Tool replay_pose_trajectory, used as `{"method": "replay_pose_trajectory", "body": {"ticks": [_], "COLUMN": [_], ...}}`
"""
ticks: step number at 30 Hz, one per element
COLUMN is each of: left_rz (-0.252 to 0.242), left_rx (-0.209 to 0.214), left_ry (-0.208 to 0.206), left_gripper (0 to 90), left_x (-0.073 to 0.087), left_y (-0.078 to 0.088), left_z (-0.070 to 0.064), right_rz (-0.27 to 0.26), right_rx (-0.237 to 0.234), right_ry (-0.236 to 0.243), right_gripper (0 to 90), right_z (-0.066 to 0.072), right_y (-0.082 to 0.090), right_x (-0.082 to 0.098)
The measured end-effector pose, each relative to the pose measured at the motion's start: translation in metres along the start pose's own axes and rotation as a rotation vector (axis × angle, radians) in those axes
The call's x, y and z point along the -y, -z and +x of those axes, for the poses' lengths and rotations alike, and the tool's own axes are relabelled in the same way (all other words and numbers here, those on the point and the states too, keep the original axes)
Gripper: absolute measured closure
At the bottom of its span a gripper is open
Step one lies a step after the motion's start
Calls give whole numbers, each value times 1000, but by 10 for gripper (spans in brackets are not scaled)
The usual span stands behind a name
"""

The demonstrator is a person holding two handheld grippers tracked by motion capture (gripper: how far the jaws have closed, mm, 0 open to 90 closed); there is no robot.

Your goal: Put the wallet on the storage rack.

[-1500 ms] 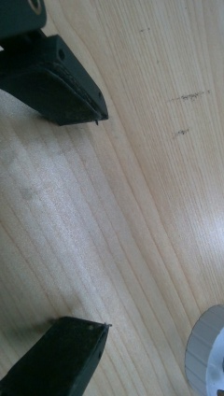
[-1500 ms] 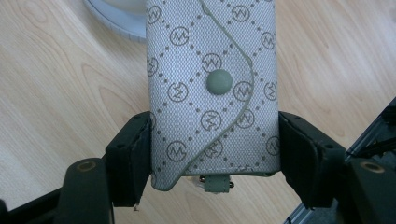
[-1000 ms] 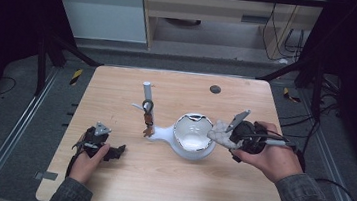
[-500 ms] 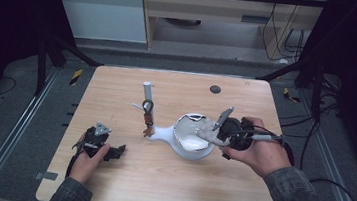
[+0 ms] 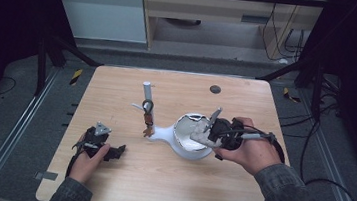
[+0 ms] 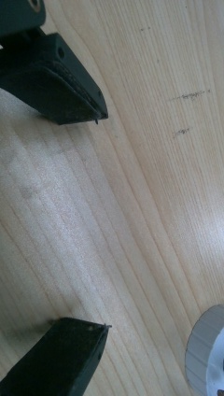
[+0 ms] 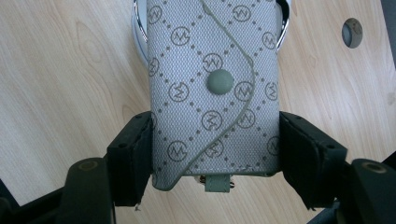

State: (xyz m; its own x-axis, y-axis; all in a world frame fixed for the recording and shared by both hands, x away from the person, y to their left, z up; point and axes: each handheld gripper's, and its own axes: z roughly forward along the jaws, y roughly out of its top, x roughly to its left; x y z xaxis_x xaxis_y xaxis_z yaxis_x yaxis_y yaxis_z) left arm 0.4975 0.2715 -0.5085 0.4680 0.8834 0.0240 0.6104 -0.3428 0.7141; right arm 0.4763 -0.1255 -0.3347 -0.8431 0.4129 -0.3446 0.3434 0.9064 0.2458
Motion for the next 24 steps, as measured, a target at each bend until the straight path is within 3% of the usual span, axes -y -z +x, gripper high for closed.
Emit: {"method": "replay_pose_trajectory", "body": {"ticks": [24], "left_rz": [0], "left_rx": [1], "left_ry": [-1], "left_gripper": [0], "left_x": [0], "left_y": [0], "left_z": [0], "right_rz": [52], "right_rx": [-28], "right_ry": [27], "right_gripper": [314], "right_z": [3], "right_y": [-20], "right_x": [-15]}}
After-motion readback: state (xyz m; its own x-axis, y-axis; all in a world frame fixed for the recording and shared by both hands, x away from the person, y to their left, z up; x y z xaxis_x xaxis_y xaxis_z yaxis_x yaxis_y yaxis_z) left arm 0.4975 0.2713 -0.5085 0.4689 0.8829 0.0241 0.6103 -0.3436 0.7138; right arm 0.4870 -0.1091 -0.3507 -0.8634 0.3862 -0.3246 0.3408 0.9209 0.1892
